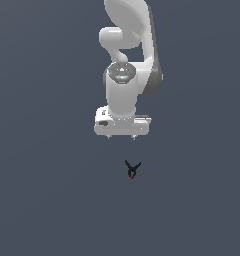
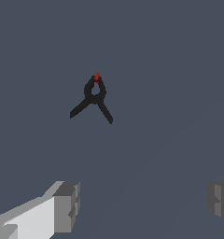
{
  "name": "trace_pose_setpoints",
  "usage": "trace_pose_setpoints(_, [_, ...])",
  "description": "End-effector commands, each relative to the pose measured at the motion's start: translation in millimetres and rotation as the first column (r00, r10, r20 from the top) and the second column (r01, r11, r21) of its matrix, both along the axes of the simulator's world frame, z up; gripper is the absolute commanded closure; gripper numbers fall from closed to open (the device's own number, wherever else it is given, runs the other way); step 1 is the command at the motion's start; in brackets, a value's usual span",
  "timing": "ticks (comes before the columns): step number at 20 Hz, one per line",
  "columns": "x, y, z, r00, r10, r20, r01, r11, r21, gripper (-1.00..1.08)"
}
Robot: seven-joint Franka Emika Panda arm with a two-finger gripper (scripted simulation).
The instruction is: Pick up the object and move it to a goal position.
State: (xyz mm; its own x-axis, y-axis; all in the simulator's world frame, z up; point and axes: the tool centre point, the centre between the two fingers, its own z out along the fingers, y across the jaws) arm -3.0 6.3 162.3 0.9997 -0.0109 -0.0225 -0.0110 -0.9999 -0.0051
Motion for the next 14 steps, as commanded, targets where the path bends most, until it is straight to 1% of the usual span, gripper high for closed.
trace_pose_setpoints(1, [0,0,0,1.0,0.0,0.0,0.0,1.0,0.0,-0.92])
trace_pose_setpoints(4, [0,2,-1,1.0,0.007,0.001,-0.007,1.0,-0.004,-0.92])
trace_pose_setpoints(10, [1,14,-4,0.999,0.045,0.007,-0.045,0.999,-0.025,-0.92])
trace_pose_setpoints(14, [1,14,-4,0.999,0.046,0.007,-0.046,0.999,-0.026,-0.92])
